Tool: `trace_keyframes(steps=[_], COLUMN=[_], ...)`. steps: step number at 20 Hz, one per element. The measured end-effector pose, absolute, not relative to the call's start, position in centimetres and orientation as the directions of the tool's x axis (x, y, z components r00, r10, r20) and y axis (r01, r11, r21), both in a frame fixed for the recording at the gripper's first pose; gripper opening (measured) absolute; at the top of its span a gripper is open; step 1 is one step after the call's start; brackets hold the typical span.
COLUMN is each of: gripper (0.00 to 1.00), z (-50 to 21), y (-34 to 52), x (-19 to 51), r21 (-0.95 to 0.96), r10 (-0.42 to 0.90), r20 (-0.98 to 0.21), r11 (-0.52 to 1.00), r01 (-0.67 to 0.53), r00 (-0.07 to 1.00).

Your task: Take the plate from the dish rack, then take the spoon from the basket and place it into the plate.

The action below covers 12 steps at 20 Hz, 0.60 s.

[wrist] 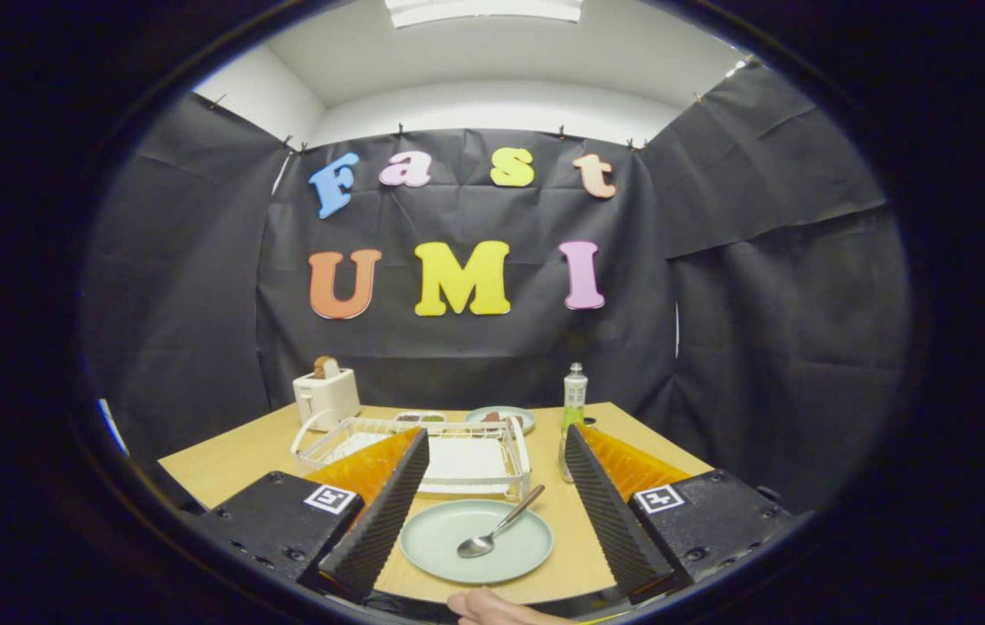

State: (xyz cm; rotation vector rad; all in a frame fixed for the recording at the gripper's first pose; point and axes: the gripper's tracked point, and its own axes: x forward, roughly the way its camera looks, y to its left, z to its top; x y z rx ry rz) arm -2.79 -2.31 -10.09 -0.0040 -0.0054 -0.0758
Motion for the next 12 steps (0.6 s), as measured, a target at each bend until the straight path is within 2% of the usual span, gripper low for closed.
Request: trace_keyframes(steps=[12], gripper=[1.0], z=[-9.0], y=[-2.7], x=[-4.8], r21=[0.013], r10=[-0.049], r20=[0.015], r11=[0.999], r01=[0.048], r00=[0.999])
